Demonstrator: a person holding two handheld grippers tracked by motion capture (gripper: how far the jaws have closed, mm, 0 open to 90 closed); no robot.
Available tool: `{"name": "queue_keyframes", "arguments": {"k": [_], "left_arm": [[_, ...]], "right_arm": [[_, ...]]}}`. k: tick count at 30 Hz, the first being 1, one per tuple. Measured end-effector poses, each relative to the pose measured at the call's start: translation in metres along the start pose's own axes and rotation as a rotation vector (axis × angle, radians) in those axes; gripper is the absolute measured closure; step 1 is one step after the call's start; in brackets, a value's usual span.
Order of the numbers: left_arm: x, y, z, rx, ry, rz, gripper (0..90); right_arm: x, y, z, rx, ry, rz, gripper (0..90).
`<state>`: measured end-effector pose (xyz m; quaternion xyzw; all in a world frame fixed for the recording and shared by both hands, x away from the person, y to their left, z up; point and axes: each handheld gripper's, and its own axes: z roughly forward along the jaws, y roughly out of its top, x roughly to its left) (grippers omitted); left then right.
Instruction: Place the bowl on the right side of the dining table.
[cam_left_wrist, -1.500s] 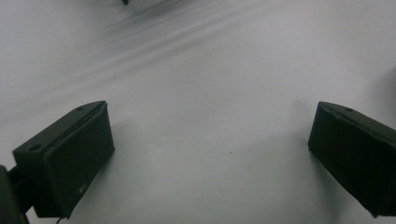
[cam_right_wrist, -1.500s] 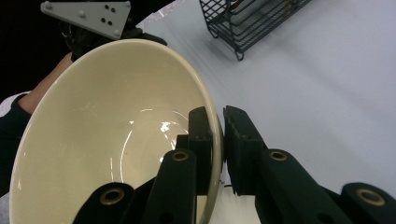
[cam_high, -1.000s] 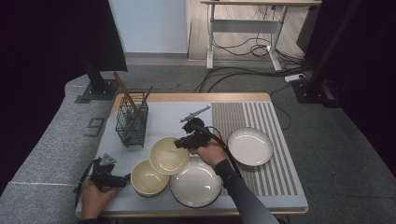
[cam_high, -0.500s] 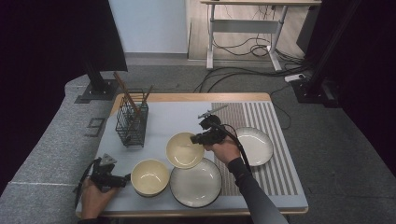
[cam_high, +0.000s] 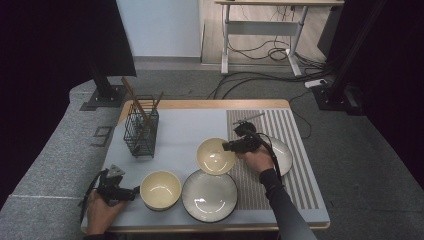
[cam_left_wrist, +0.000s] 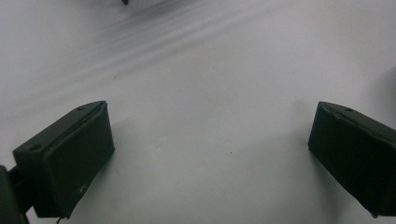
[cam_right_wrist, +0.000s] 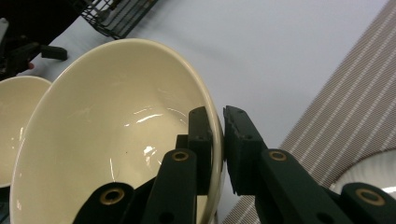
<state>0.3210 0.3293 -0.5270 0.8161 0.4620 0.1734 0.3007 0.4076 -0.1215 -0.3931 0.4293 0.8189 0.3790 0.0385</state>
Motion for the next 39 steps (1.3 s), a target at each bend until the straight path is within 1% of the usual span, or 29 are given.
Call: {"name": "queue_keyframes", "arguments": {"k": [4, 7, 13, 14, 15, 21, 23, 24, 25, 26, 27, 32, 39], "left_arm": [[0.0, 0.0, 0.0, 0.0, 0.0, 0.0, 0.0], [0.0, 0.0, 0.0, 0.0, 0.0, 0.0, 0.0], [0.0, 0.0, 0.0, 0.0, 0.0, 0.0, 0.0], [0.0, 0.0, 0.0, 0.0, 0.0, 0.0, 0.0], [0.0, 0.0, 0.0, -0.001, 0.0, -0.001, 0.0], [0.0, 0.0, 0.0, -0.001, 0.0, 0.0, 0.0], [0.0, 0.0, 0.0, -0.001, 0.0, 0.0, 0.0], [0.0, 0.0, 0.0, -0.001, 0.0, 0.0, 0.0], [0.0, 0.0, 0.0, -0.001, 0.0, -0.001, 0.0], [0.0, 0.0, 0.0, -0.001, 0.0, -0.001, 0.0], [0.0, 0.0, 0.0, -0.001, 0.0, -0.001, 0.0], [0.0, 0.0, 0.0, -0.001, 0.0, 0.0, 0.0], [0.0, 0.0, 0.0, -0.001, 0.0, 0.0, 0.0]], "right_arm": [[-0.01, -0.004, -0.004, -0.003, -0.013, 0.016, 81.7], [-0.018, -0.007, -0.008, -0.01, -0.023, 0.037, 81.8], [-0.03, -0.013, -0.014, -0.012, -0.04, 0.066, 81.8], [-0.03, -0.013, -0.014, -0.012, -0.04, 0.066, 81.8], [-0.036, -0.016, -0.016, -0.015, -0.046, 0.08, 81.8], [-0.051, -0.022, -0.023, -0.025, -0.068, 0.112, 81.8], [-0.055, -0.025, -0.025, -0.026, -0.076, 0.12, 81.8], [-0.055, -0.025, -0.025, -0.026, -0.076, 0.12, 81.8], [-0.061, -0.028, -0.028, -0.025, -0.085, 0.133, 81.8], [-0.061, -0.028, -0.028, -0.025, -0.085, 0.133, 81.8], [-0.066, -0.03, -0.03, -0.027, -0.095, 0.144, 81.8], [-0.079, -0.037, -0.037, -0.03, -0.114, 0.172, 81.8], [-0.097, -0.046, -0.048, -0.035, -0.152, 0.212, 81.8]]}}
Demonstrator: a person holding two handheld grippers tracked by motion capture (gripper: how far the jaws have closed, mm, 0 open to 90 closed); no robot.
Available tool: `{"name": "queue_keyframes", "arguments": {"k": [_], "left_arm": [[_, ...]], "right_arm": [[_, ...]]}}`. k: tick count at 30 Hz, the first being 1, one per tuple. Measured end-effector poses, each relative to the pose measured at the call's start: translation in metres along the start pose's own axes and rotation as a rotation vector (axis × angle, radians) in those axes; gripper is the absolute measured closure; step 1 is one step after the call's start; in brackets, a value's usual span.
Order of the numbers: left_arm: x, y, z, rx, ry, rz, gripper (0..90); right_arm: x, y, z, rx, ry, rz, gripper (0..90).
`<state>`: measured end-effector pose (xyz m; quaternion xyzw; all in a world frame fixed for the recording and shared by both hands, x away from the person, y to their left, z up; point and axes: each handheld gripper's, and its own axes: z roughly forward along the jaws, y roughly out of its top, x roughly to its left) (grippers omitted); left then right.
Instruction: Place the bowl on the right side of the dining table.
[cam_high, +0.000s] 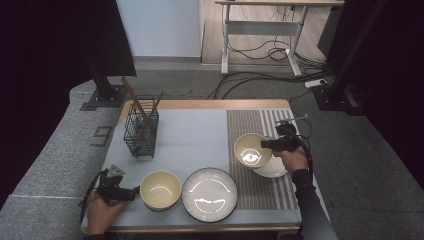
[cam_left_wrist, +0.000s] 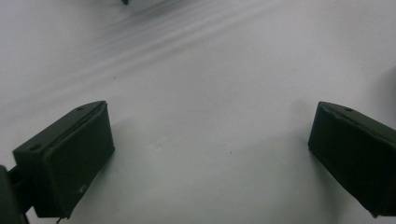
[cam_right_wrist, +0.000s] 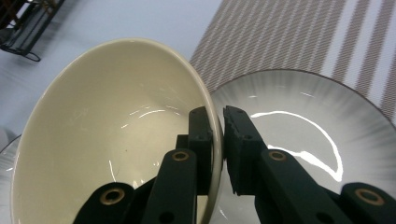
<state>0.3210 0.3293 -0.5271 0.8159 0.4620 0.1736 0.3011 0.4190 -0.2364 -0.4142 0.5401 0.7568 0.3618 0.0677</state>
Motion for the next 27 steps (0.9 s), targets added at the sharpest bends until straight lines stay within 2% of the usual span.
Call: {"name": "queue_keyframes", "arguments": {"k": [11, 17, 27], "left_arm": [[0.0, 0.0, 0.0, -0.001, 0.0, 0.0, 0.0], [0.0, 0.0, 0.0, -0.001, 0.0, 0.0, 0.0], [0.0, 0.0, 0.0, -0.001, 0.001, 0.001, 0.0]], "right_arm": [[-0.029, -0.012, -0.003, 0.007, -0.046, 0.041, 81.7], [-0.039, -0.018, 0.001, 0.016, -0.062, 0.062, 81.7], [-0.053, -0.029, 0.01, 0.032, -0.082, 0.065, 81.5]]}}
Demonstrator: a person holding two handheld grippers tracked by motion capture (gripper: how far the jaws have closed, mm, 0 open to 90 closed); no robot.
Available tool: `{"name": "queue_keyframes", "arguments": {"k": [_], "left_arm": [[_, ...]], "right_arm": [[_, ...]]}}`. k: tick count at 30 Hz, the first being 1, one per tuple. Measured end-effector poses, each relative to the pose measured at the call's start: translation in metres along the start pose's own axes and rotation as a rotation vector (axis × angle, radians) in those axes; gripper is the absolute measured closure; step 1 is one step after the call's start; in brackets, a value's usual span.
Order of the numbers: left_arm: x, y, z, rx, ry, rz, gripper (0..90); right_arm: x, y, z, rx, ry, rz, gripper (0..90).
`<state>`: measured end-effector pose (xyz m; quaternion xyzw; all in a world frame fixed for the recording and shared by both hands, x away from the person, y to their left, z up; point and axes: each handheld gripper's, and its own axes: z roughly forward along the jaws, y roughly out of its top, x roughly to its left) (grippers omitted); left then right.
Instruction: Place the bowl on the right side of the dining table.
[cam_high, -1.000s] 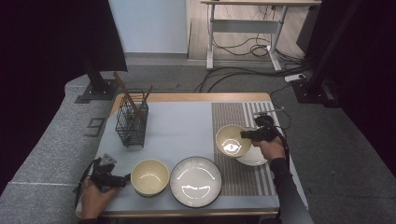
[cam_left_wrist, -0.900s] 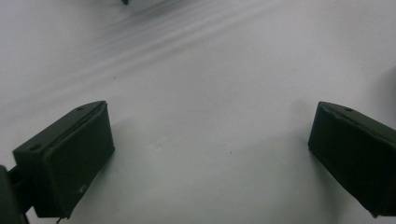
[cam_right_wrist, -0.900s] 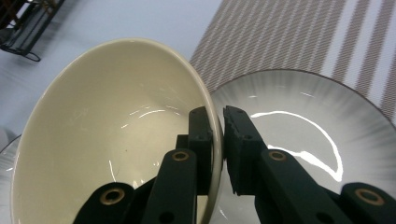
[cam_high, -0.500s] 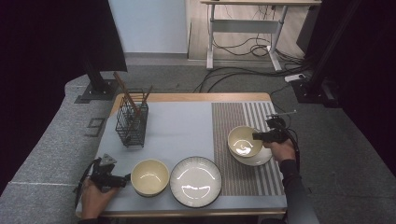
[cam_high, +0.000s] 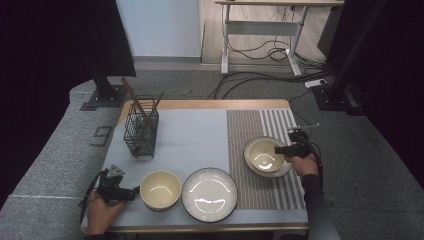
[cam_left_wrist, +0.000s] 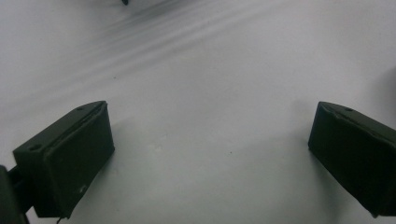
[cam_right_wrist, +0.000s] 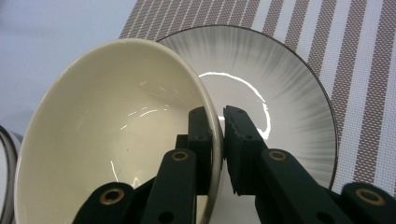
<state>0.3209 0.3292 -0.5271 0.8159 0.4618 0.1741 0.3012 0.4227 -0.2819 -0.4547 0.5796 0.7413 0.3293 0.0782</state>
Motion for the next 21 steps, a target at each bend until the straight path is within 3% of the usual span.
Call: {"name": "queue_keyframes", "arguments": {"k": [17, 21], "left_arm": [[0.0, 0.0, 0.0, 0.0, 0.0, 0.0, 0.0], [0.0, 0.0, 0.0, 0.0, 0.0, 0.0, 0.0]], "right_arm": [[-0.011, -0.004, 0.014, -0.005, 0.012, 0.039, 81.4], [-0.012, -0.003, 0.017, 0.01, -0.008, 0.034, 82.5]]}}
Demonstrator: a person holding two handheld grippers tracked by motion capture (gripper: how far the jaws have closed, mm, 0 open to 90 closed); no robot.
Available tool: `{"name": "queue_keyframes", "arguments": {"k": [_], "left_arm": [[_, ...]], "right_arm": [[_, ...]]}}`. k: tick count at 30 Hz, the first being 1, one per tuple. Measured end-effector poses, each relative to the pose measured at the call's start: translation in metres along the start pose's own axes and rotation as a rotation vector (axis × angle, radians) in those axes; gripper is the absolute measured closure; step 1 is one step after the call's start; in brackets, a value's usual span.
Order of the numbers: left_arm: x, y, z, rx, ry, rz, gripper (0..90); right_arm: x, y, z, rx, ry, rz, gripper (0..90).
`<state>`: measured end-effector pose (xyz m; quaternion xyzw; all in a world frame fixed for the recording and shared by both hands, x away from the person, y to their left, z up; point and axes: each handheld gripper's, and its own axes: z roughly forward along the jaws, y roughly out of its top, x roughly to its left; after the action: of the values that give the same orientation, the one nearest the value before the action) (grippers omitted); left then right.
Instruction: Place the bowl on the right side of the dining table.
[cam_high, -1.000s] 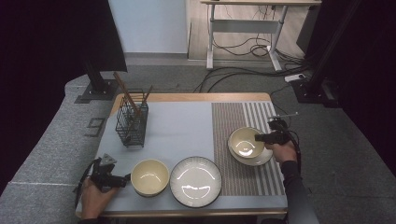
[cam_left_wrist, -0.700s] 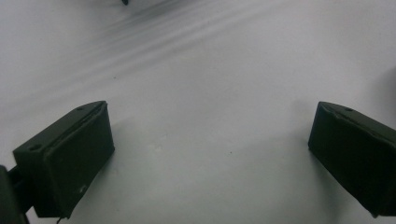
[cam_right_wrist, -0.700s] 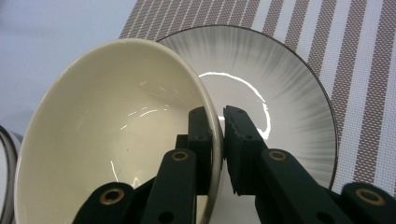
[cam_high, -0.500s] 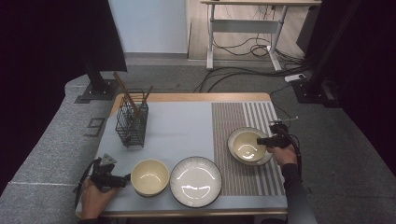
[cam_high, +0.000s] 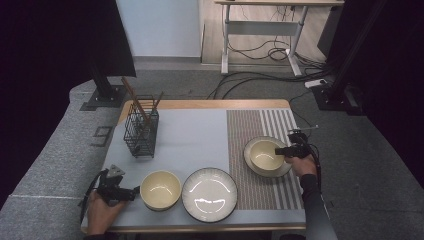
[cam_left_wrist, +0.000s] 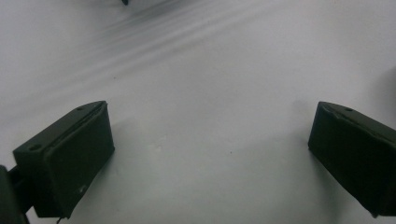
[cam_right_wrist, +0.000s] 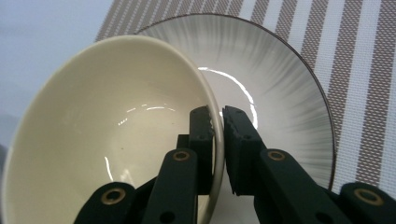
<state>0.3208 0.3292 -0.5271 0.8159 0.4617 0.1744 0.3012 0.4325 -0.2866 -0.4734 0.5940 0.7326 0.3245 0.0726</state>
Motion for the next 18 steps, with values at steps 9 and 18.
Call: {"name": "queue_keyframes", "arguments": {"k": [9, 18], "left_arm": [[0.0001, 0.0, 0.0, 0.0, 0.0, 0.0, 0.0], [0.0, 0.0, 0.0, 0.0, 0.0, 0.0, 0.0]], "right_arm": [[0.0001, 0.0008, 0.0017, -0.01, 0.003, -0.007, 82.2], [0.0047, 0.0012, 0.0015, -0.009, -0.001, -0.049, 60.7]]}}
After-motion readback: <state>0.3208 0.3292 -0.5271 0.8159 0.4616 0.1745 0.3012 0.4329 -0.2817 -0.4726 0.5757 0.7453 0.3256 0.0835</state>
